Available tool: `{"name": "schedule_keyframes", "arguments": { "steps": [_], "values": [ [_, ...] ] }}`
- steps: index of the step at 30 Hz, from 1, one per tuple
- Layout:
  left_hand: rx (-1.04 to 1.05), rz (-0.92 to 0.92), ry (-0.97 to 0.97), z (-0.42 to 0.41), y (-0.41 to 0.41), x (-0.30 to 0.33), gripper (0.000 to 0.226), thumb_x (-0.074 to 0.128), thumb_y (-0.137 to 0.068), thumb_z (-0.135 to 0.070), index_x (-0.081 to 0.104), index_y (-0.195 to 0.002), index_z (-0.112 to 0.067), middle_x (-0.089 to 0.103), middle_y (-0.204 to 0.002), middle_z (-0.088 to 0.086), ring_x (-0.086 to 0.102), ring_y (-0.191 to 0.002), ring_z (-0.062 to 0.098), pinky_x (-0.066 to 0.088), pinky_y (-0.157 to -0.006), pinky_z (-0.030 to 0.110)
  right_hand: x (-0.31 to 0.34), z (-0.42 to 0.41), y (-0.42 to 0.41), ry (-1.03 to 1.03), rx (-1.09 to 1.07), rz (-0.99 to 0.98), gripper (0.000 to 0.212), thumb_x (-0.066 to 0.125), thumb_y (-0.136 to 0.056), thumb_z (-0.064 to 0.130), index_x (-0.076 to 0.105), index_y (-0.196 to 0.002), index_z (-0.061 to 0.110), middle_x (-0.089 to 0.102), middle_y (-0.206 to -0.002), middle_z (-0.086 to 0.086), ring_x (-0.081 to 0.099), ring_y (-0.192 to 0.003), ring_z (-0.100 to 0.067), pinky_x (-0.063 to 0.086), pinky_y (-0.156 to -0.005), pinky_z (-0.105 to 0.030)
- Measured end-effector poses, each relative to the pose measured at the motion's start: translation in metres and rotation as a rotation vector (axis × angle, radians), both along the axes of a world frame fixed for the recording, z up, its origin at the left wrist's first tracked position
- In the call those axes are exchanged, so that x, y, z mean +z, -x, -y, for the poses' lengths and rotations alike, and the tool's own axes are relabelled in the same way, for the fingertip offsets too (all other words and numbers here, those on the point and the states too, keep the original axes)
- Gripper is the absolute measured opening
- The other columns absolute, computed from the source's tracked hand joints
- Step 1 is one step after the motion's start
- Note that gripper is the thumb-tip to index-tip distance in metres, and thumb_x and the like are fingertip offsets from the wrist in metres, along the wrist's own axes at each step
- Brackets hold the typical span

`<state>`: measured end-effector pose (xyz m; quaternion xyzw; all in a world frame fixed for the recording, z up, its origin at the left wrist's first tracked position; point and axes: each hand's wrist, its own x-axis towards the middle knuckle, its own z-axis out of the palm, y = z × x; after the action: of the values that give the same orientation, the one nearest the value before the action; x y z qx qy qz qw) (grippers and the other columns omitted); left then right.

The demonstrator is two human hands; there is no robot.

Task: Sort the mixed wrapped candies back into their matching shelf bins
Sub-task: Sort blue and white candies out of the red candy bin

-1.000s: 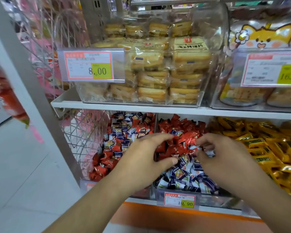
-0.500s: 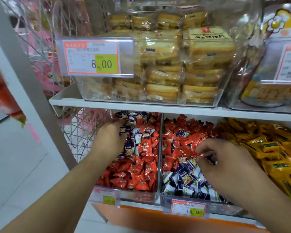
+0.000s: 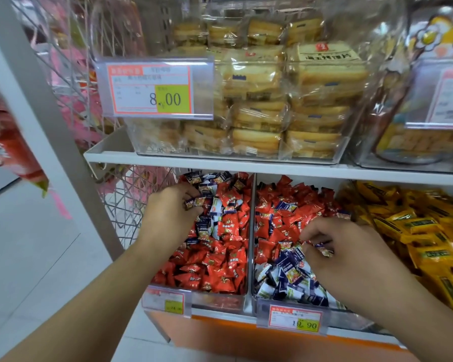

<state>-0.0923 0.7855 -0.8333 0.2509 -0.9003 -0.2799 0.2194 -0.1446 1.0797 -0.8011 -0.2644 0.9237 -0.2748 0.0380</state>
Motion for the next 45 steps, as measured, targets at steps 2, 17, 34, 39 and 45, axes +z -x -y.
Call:
{"name": "schedule_keyframes", "arguments": {
  "steps": [2,17,34,39,45],
  "values": [
    [-0.011,-0.072,-0.161,-0.008,-0.007,0.011,0.028,0.087,-0.082,-0.027,0.072,-0.106,-0.029,0.069,-0.101,-0.013,0.065,-0.090,0.001,0.054,-0.081,0.022,0.002,0.000,-0.001,0.025,0.004,0.005,0.014,0.067,-0.096,0.024,0.065,-0.098,0.038,0.065,-0.101,0.022,0.060,-0.097,0.006,0.049,-0.087,-0.017],
    [-0.460,0.011,-0.685,-0.119,-0.026,0.040,0.025,0.084,-0.084,-0.025,0.074,-0.107,-0.023,0.079,-0.091,-0.001,0.076,-0.084,0.015,0.061,-0.087,0.031,0.007,-0.007,-0.009,0.196,0.138,-0.080,0.034,0.079,-0.090,0.024,0.064,-0.111,0.046,0.062,-0.087,0.016,0.060,-0.084,-0.005,0.053,-0.073,-0.026],
    [-0.198,0.184,0.104,-0.013,0.026,-0.001,0.065,0.071,-0.096,-0.038,0.045,-0.154,-0.023,0.048,-0.156,0.000,0.048,-0.140,0.024,0.041,-0.109,0.031,0.004,0.000,0.000,-0.176,0.051,-0.046,0.027,0.059,-0.101,0.037,0.058,-0.128,0.039,0.050,-0.118,0.021,0.052,-0.106,0.000,0.039,-0.086,-0.014],
    [-0.160,0.137,0.169,-0.009,0.031,-0.006,0.046,0.071,-0.096,-0.036,0.062,-0.139,-0.024,0.073,-0.123,0.002,0.069,-0.071,-0.001,0.049,-0.063,0.008,-0.001,0.003,0.003,-0.170,0.069,-0.056,0.019,0.061,-0.099,0.035,0.061,-0.118,0.039,0.050,-0.110,0.025,0.054,-0.100,0.002,0.040,-0.082,-0.012],
    [-0.169,0.078,0.150,-0.009,0.021,-0.008,0.029,0.078,-0.090,-0.025,0.073,-0.119,-0.028,0.074,-0.114,-0.006,0.049,-0.048,-0.005,0.039,-0.054,0.003,0.001,0.005,-0.002,-0.141,0.080,-0.031,0.017,0.061,-0.099,0.034,0.062,-0.115,0.040,0.054,-0.110,0.024,0.056,-0.104,0.000,0.049,-0.092,-0.018]
  ]
}}
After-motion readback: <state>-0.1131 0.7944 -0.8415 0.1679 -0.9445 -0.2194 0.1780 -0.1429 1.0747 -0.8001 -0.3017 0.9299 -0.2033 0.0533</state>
